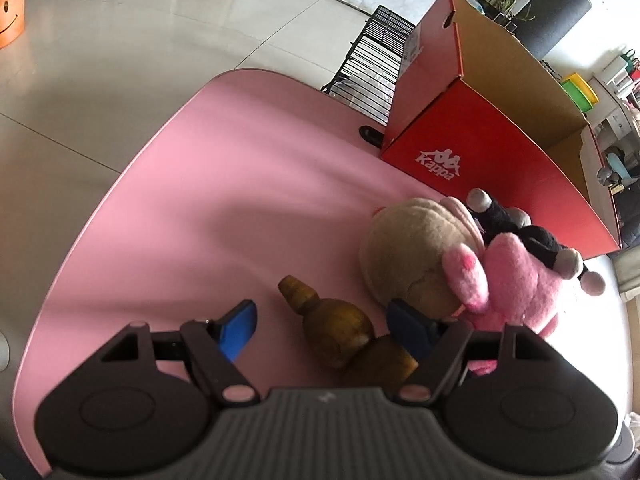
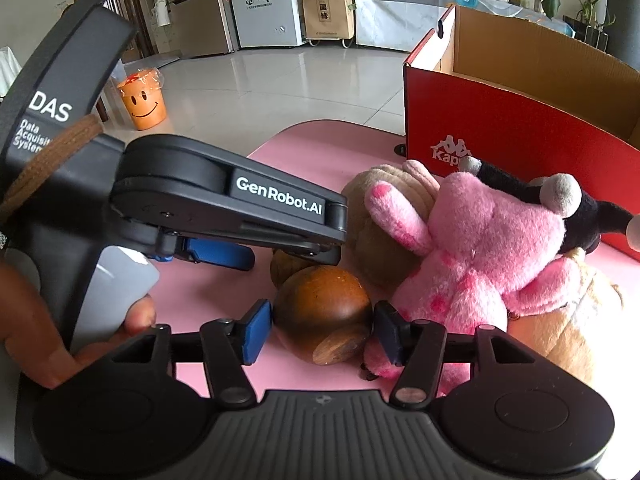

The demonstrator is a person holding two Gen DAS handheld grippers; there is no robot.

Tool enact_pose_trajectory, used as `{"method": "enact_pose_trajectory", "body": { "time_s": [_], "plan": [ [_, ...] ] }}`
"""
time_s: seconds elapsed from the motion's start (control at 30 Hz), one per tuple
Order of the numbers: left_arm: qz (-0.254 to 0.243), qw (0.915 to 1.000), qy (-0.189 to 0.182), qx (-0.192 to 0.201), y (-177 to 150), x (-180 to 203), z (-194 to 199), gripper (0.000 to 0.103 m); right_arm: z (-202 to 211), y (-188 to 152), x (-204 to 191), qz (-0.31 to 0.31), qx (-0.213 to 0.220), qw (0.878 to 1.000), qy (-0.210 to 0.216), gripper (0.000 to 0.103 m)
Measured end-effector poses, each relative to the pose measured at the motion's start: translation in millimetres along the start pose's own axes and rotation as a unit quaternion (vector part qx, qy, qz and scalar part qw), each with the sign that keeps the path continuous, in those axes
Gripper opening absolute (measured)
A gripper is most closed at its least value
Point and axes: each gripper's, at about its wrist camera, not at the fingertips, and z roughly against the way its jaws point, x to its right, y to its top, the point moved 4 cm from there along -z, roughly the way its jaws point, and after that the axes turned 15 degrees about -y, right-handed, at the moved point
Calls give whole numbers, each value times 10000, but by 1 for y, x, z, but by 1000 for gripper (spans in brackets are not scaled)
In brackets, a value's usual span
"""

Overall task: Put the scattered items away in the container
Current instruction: 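Close the right gripper around the round base of the wooden gourd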

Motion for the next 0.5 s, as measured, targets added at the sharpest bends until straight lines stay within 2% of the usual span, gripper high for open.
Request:
{"method": "enact_pose_trajectory", "body": {
  "time_s": [0.27, 0.5],
  "plan": [
    [-148, 9998, -40, -115, -4, 3, -2, 71, 1, -4, 2, -43, -106, 9999, 95, 57],
    [-255, 9992, -184, -240, -9, 8, -3, 71, 1, -11, -4, 213, -162, 9996, 58, 57]
  ]
}}
